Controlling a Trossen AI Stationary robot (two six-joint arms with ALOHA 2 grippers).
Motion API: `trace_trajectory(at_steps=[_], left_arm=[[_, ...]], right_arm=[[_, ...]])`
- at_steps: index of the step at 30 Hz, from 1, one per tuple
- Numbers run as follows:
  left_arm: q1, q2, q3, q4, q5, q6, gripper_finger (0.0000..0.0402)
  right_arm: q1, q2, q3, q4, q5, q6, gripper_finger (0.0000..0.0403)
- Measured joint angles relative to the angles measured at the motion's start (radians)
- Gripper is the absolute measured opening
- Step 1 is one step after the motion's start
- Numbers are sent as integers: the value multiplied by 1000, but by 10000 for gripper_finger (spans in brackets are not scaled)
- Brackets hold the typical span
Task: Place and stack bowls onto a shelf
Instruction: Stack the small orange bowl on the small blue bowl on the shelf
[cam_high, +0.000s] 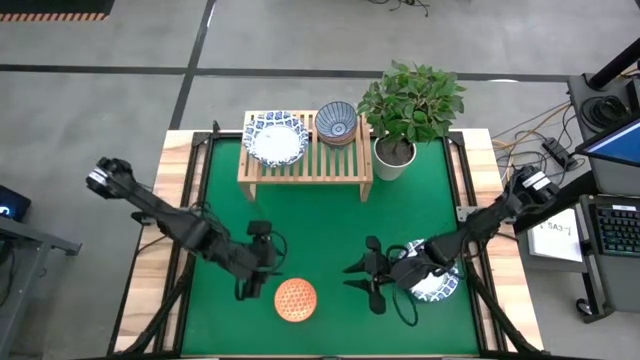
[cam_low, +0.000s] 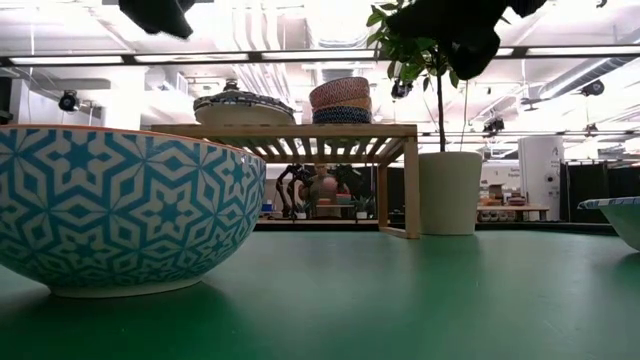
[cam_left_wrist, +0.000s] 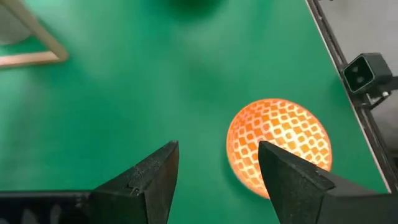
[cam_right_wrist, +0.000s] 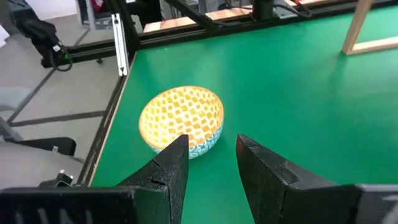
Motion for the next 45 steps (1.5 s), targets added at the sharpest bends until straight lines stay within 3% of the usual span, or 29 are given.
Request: trace_trajectory(at_steps=[12, 20, 25, 32, 39, 45], left_arm=[[-8, 255, -2, 35, -3, -92, 203], [-7, 357, -2, 76, 18, -170, 194], [-7, 390, -2, 81, 51, -235, 177], [-7, 427, -2, 97, 91, -297, 129], [-7, 429, -1, 110, 104, -323, 15], [-7, 400, 4, 88, 101, -334, 6]], right_arm=[[39, -17, 0, 140, -48, -353, 123], [-36, -17, -5, 141, -262, -396, 123], [-43, -20, -15, 138, -282, -400, 123], [-43, -30, -22, 135, -283, -396, 123], [-43, -30, -22, 126, -283, -377, 117], [-43, -32, -22, 86, -281, -350, 104]])
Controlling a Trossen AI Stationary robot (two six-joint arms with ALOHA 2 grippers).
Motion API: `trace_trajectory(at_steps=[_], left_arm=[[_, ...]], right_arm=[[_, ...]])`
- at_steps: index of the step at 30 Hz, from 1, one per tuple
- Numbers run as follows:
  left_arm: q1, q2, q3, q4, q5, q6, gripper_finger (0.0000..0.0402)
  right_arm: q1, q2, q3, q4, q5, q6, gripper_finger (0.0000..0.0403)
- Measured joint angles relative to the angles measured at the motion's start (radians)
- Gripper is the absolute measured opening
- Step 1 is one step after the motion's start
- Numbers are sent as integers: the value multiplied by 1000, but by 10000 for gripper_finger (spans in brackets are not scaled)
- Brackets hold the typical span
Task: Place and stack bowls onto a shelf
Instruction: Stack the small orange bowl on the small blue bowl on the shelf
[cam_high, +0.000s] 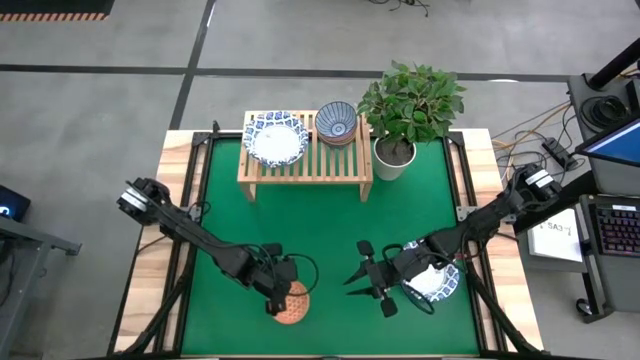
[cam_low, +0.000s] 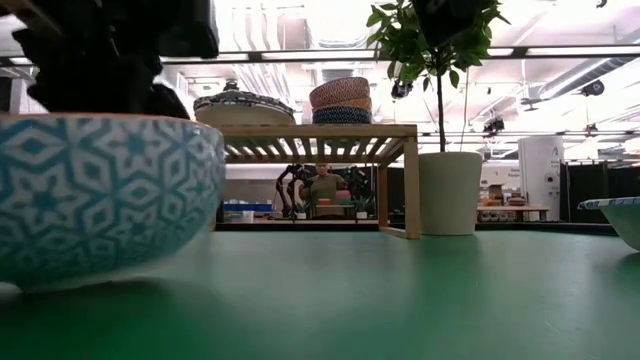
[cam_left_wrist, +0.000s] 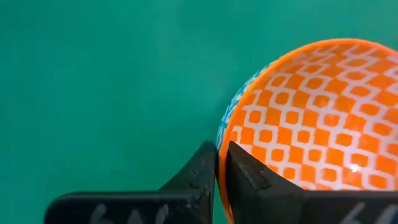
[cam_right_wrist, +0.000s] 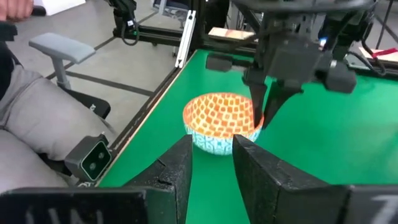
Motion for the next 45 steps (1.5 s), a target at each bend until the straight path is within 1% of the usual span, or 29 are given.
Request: trace_trajectory(at_steps=[5, 8, 13, 18, 23, 26, 31, 35, 39, 43, 45], left_arm=[[11, -41, 71, -114, -1, 6, 4], [35, -58, 139, -176, -3, 51, 3], [92, -94, 266, -265, -2, 196, 3], [183, -100, 400, -387, -4, 348, 2], [295, -101, 510, -439, -3, 481, 2], [366, -100, 560, -456, -3, 550, 2], [502, -100, 628, -462, -4, 625, 2], [625, -100, 691, -458, -6, 640, 3], [754, -98, 762, -453, -6, 640, 3], [886, -98, 822, -453, -6, 641, 4], [943, -98, 845, -441, -6, 640, 4]], right_arm=[[0, -1, 0, -4, 0, 6, 91], [0, -1, 0, -5, 0, 5, 83], [0, -1, 0, -23, -2, 0, 68], [0, -27, -2, -78, -2, -6, 49], [0, -95, -46, -79, 0, -40, 31], [0, -135, -87, -66, 1, -24, 25], [0, -172, -181, 38, 1, -21, 22], [-5, -210, -236, 114, 3, 0, 22], [-5, -227, -268, 146, 3, 41, 22], [-5, -224, -279, 152, 6, 80, 22], [-4, -217, -282, 147, 25, 95, 22]])
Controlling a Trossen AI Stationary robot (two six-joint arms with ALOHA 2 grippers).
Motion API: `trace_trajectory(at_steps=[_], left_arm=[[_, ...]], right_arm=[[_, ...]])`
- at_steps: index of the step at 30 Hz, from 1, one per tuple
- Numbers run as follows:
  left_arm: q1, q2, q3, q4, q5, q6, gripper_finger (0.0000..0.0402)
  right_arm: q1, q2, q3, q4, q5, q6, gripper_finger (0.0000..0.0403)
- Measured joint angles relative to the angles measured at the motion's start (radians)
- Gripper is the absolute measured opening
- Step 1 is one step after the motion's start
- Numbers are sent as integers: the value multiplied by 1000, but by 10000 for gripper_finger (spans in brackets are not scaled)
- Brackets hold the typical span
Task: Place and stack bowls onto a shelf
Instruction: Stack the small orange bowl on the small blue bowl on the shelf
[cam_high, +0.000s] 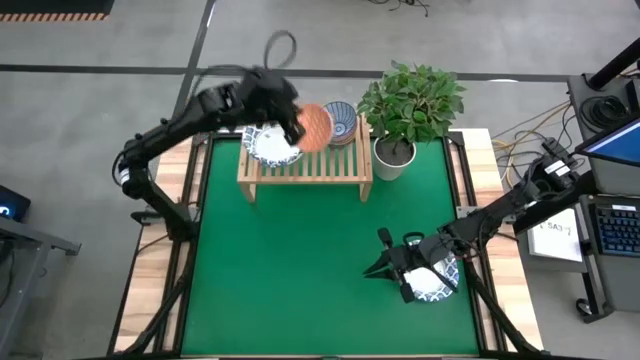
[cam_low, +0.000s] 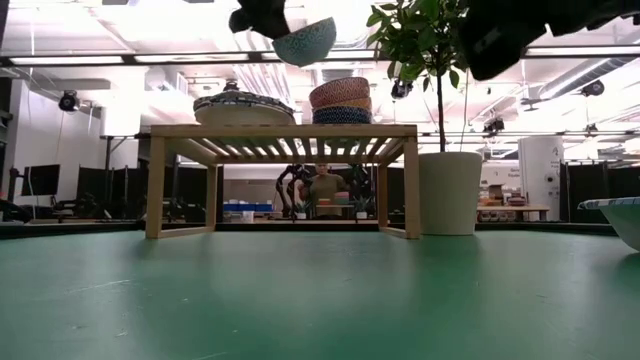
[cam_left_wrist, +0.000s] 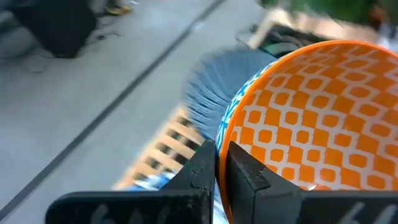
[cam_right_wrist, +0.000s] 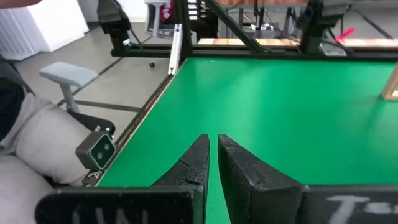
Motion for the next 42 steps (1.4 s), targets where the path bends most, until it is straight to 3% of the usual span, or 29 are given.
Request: trace_trajectory(at_steps=[9, 28, 42], left_arm=[[163, 27, 75, 32, 90, 22, 4], [170, 259, 328, -59, 102, 44, 5], [168, 325, 362, -80, 130, -8, 5]], right_arm=[[0, 30, 0, 6, 4, 45, 22], [0, 35, -2, -7, 4, 35, 22], [0, 35, -2, -9, 4, 35, 22]])
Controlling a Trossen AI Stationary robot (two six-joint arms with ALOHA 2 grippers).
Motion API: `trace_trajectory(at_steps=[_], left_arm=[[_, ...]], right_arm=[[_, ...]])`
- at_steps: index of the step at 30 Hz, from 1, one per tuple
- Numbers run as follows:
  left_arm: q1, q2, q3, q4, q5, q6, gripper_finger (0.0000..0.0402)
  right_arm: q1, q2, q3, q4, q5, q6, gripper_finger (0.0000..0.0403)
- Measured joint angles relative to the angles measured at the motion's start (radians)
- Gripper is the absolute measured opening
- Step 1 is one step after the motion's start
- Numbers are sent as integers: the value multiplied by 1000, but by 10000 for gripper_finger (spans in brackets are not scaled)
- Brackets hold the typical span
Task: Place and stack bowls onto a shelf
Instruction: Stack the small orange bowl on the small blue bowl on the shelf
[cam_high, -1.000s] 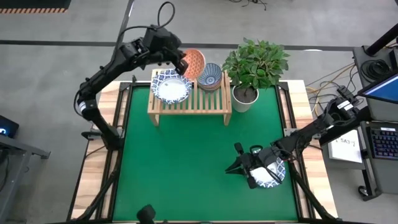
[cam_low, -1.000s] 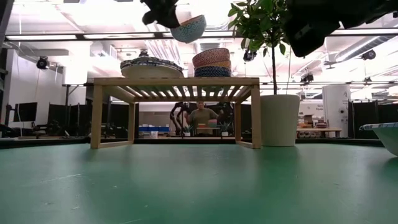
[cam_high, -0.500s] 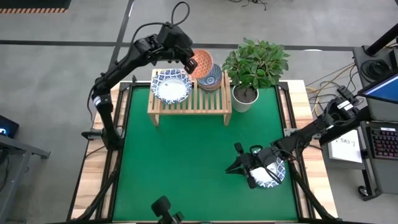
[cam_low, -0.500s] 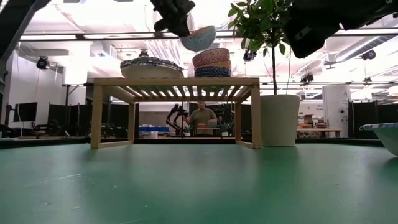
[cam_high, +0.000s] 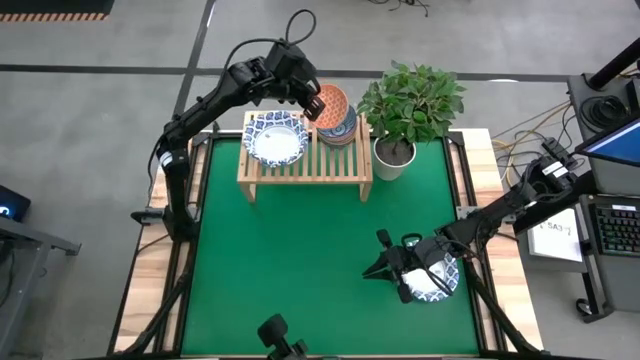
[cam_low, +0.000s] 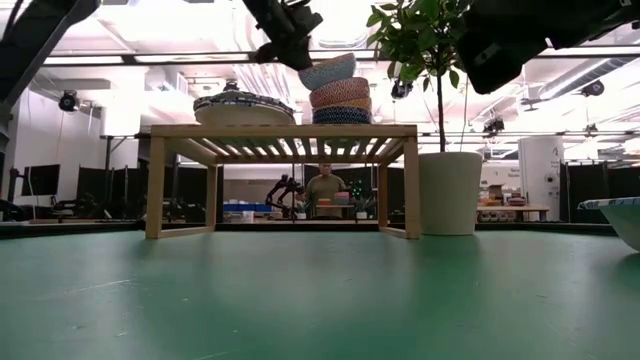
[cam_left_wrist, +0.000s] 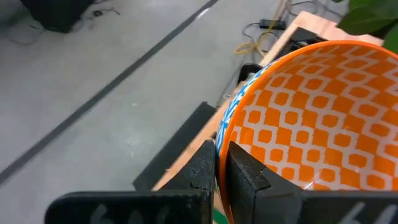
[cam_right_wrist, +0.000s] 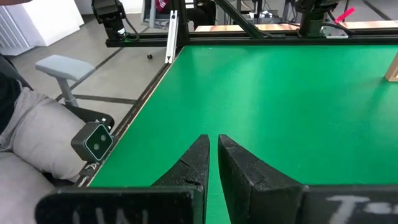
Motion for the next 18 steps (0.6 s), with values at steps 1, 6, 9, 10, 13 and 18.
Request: trace_trajectory(at_steps=[1, 6, 9, 10, 13, 18], left_arm=[[0, 3, 0, 0, 15, -7, 5], [-7, 19, -1, -1, 65, -24, 7], [-11, 25, -2, -4, 65, -27, 9], [-12, 26, -2, -5, 64, -29, 10], [-13, 27, -2, -11, 64, -31, 11], [-19, 27, -2, -10, 64, -46, 11]], right_arm=[[0, 0, 0, 0, 0, 0, 22], [0, 0, 0, 0, 0, 0, 22], [0, 0, 0, 0, 0, 0, 22], [0, 0, 0, 0, 0, 0, 22], [0, 0, 0, 0, 0, 0, 22], [0, 0, 0, -1, 0, 0, 22]])
